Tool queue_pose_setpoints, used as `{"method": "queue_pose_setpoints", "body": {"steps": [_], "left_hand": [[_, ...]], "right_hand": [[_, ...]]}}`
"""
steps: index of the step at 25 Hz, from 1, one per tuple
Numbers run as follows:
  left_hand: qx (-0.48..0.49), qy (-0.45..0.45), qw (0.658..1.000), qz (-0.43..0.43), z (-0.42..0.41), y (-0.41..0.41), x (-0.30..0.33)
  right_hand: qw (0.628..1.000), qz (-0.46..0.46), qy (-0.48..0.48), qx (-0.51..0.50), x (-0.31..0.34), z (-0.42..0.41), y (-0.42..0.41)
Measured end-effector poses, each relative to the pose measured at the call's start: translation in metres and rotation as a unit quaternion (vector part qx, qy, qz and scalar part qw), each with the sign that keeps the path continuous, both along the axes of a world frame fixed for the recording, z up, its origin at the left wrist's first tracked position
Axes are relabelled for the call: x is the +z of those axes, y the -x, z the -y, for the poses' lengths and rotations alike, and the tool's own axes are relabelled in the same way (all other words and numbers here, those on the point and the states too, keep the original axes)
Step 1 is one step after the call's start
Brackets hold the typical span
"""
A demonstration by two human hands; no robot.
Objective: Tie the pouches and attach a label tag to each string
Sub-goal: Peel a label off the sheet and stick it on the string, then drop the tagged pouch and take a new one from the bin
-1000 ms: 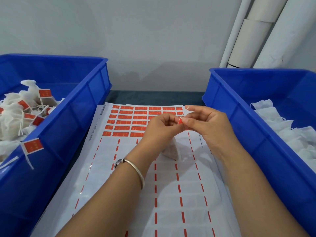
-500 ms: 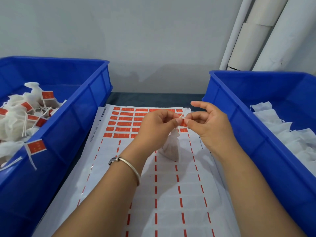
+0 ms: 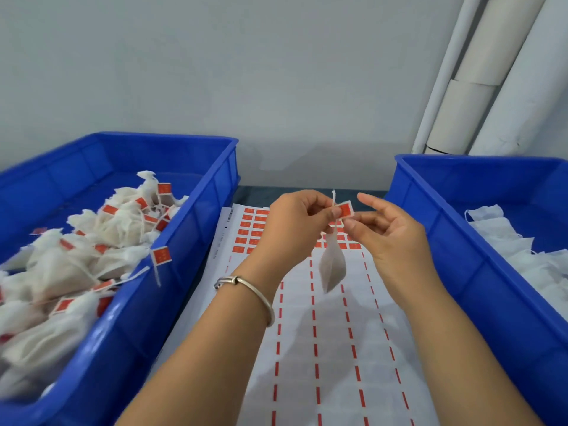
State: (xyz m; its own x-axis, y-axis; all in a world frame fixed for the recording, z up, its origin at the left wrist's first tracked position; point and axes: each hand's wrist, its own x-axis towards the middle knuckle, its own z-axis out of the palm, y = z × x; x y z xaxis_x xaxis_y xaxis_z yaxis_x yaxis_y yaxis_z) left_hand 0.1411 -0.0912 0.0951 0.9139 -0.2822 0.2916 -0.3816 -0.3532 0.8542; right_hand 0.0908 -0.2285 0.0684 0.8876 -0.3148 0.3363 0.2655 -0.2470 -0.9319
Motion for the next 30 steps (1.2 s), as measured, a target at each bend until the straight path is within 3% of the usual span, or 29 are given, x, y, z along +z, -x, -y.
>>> {"method": "queue_pose_setpoints", "body": {"steps": [9,14,20,22,25,30], "left_hand": [[0.174,0.080,0.978,0.083,-0.101,0.015,0.085],[0.268,-0.061,0.958,0.087,-0.172,0.007,0.104],[0.391,-0.088,0.914,0.064,-0.270,-0.001,0.106],[0.408,-0.138,0.902,0.040,-0.283,-0.004,0.093],[0.377,-0.276,0.884,-0.006,-0.282,-0.005,0.065],[0.301,-0.372,0.876,-0.065,-0.267,-0.005,0.040]], "right_hand": [[0.998,-0.031,-0.003,0.054,-0.002,-0.052,0.022],[0.996,-0.062,0.020,0.064,-0.009,-0.070,0.032],[0.992,-0.092,0.051,0.072,-0.020,-0.077,0.041],[0.990,-0.096,0.060,0.079,-0.022,-0.081,0.042],[0.988,-0.101,0.069,0.096,-0.022,-0.091,0.042],[0.982,-0.109,0.101,0.116,-0.016,-0.095,0.047]]}}
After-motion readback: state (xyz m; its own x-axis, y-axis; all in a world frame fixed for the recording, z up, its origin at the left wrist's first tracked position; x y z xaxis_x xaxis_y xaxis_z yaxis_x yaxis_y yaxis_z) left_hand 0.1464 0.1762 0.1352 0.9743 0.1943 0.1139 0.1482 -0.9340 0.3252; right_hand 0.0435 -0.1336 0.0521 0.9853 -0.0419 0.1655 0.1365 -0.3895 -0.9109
